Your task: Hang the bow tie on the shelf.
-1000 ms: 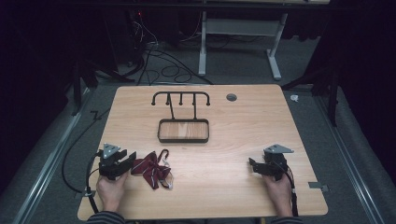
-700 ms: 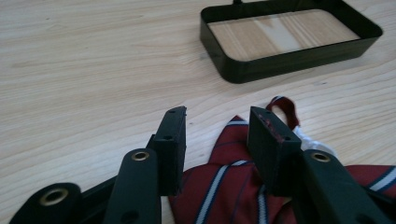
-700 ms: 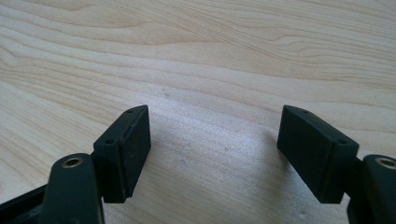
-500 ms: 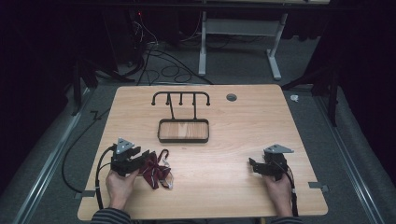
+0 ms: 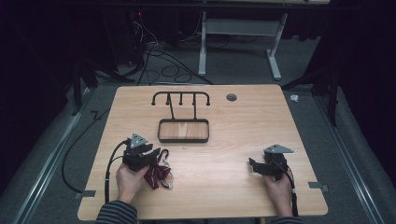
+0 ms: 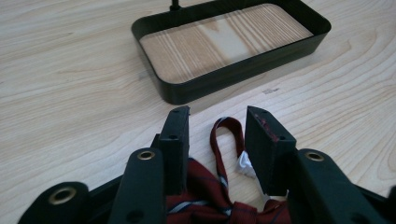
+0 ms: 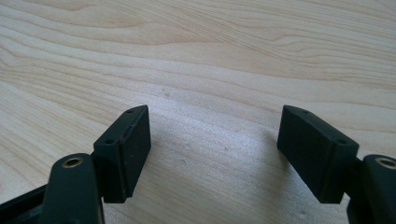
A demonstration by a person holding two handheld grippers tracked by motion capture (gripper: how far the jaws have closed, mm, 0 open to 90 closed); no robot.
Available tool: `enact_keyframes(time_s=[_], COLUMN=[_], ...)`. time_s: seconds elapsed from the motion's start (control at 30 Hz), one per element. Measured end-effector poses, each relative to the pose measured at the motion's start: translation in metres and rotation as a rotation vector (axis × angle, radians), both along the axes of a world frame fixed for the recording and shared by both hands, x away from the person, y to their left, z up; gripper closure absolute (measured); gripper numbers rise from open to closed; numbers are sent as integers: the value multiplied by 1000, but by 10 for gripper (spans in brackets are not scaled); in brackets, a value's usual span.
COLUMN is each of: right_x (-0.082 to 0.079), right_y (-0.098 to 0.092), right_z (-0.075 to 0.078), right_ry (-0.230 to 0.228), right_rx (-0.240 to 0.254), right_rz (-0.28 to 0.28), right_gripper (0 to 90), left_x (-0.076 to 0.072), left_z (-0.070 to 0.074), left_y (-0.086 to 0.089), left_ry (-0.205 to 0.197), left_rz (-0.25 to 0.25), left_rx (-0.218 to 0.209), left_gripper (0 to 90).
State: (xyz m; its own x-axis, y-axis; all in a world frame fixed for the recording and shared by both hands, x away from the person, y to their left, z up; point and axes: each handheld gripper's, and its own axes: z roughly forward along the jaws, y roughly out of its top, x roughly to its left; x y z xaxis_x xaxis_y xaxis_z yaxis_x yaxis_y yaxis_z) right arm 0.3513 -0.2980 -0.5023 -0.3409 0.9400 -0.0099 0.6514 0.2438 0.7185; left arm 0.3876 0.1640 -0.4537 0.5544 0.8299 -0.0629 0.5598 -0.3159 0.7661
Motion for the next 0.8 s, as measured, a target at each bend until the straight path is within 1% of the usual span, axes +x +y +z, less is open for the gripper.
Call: enact_keyframes(time_s=[0.03,0.07,0.3,0.33,0.43,0.5,0.57,0.63,0.73,0.8], right_x=[0,0,0,0,0,0,0,0,0,0], right_y=[0,0,0,0,0,0,0,0,0,0], right_z=[0,0,0,0,0,0,0,0,0,0], right_ry=[1,0,0,1,0,0,0,1,1,0], right_rx=[1,0,1,1,1,1,1,1,2,2], right_rz=[0,0,0,0,0,0,0,0,0,0], right_gripper=[270,270,269,270,269,270,269,270,269,270], left_x=[2,4,11,14,17,19,20,24,27,29], left_z=[-1,-2,-5,-5,-6,-8,-10,-15,-20,-22], left_y=[-2,-4,-12,-16,-22,-24,-25,-27,-28,-28], left_ry=[5,11,27,36,41,47,54,74,82,83], left_rz=[-4,-7,-24,-29,-41,-45,-46,-44,-43,-38], left_rx=[-4,0,10,15,36,34,34,41,53,51], left_gripper=[614,614,625,631,643,650,659,666,676,682])
